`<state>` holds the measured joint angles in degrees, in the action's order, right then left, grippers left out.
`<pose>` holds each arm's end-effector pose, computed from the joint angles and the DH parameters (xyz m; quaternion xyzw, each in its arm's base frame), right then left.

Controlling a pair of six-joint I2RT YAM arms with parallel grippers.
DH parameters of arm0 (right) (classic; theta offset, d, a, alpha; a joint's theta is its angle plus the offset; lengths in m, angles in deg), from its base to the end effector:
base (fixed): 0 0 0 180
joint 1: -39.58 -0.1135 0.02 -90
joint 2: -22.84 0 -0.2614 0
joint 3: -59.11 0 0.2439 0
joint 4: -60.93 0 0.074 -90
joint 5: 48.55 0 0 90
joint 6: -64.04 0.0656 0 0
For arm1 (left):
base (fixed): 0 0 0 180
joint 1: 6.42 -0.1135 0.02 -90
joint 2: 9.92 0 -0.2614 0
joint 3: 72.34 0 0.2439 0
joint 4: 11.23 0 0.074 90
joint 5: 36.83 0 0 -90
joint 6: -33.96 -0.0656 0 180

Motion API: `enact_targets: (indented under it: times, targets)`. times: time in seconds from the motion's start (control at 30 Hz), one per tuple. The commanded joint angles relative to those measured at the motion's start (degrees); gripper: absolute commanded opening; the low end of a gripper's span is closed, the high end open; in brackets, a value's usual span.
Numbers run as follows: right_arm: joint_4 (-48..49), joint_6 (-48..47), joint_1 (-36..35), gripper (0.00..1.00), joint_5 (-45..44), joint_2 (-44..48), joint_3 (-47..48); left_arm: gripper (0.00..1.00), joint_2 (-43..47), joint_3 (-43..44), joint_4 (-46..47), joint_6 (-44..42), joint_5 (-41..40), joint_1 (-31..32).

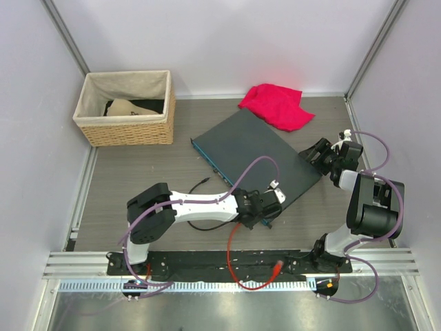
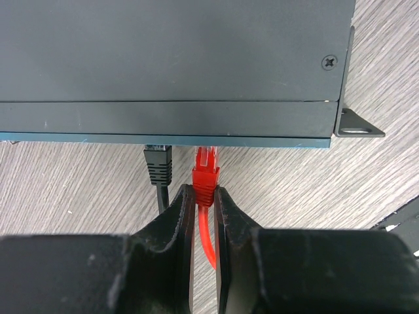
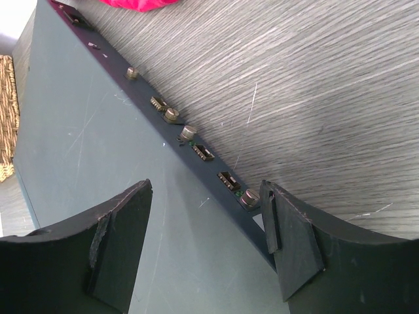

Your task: Insert the plug into the switch port

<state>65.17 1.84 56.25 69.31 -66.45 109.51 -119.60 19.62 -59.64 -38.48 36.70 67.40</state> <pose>0.3107 -0.0610 0.1467 0.2218 0.8379 0.2559 0.4280 0.1281 -0.3749 0.1602 0.4304 0.8679 -0.0486 0.2432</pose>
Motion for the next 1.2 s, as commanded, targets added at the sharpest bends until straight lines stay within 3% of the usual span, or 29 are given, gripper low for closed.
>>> enact_targets:
  times: [0.0, 0.57, 1.17]
  targets:
    - [2.5, 0.4, -0.1, 0.75, 1.1, -0.5, 1.4, 0.00, -0.8, 3.6, 0.9, 0.5, 0.2, 0.2]
    - [3.1, -0.6, -1.0, 0.73, 7.5, -5.5, 3.5, 0.00, -2.4, 6.9, 0.9, 3.8, -4.5, -0.2]
    - [-6.3, -6.8, -7.6, 0.72, 15.0, -11.0, 10.2, 0.00, -1.3, 9.0, 8.1, 5.8, -5.8, -2.6]
